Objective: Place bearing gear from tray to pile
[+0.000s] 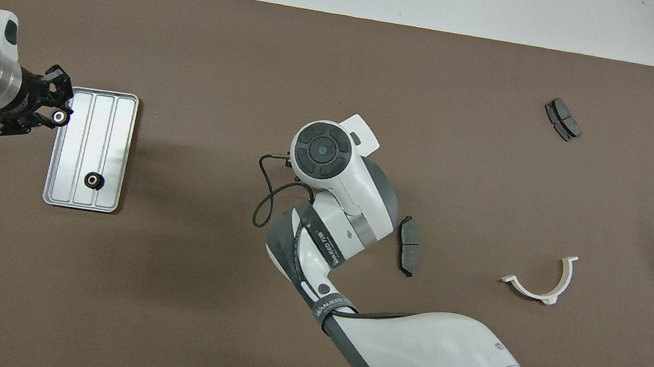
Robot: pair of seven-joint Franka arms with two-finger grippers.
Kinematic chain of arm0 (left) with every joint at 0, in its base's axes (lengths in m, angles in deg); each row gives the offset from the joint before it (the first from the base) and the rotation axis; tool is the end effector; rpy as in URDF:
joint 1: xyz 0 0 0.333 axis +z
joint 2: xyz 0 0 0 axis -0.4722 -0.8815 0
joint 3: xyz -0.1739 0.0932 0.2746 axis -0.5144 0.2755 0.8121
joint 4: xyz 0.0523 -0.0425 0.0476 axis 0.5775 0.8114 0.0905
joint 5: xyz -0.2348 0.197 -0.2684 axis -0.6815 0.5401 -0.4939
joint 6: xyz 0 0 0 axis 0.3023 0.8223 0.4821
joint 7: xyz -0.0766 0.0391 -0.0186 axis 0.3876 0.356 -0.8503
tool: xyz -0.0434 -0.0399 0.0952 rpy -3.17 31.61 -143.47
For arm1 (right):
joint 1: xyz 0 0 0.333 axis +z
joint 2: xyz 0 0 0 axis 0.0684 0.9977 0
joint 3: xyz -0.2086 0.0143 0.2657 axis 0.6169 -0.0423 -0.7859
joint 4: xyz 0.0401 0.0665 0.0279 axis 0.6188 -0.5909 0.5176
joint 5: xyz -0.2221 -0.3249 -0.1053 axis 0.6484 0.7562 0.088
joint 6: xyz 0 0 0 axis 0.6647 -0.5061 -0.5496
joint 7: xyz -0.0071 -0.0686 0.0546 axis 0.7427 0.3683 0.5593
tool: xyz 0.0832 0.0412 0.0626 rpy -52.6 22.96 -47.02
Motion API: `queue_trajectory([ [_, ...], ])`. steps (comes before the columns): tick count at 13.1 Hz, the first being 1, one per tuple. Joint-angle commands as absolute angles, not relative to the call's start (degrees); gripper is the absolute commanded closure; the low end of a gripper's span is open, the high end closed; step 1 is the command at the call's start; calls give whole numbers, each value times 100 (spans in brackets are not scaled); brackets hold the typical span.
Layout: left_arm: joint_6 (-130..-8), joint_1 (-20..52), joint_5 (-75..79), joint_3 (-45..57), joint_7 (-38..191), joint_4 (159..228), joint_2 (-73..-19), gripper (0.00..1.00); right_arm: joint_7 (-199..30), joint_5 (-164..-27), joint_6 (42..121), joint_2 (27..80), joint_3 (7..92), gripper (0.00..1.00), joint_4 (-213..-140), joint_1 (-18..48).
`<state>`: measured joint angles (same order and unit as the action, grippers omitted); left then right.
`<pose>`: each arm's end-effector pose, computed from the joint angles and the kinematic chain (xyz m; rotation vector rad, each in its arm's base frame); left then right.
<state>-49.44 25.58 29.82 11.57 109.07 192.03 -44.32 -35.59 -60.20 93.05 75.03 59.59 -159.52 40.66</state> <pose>0.6199 0.0016 0.4449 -2.8657 -1.2426 -0.0945 0.6152 0.4189 0.2983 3.1159 -0.0986 0.2029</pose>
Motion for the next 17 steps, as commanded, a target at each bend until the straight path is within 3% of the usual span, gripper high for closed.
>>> queue_trajectory([
  [1,-4526,2423,3086,1182,10868,18686,-4484,100,-3428,-6110,9392,7353,5929,64,-16164,4075],
  [3,-4385,2282,3043,1165,10859,18343,-4484,100,-3428,-6110,9392,7344,5929,71,-16182,4075],
  [8,-4043,1702,2832,1138,10850,17833,-4466,100,-3436,-6110,9393,7353,5937,100,-16155,4057],
  [12,-4129,1263,2647,989,10851,17884,-4449,100,-3515,-6075,9322,7353,5964,100,-15998,3856],
  [17,-5893,367,2155,980,10947,18989,-4475,100,-4515,-6101,9226,7309,5938,100,-15857,2864],
])
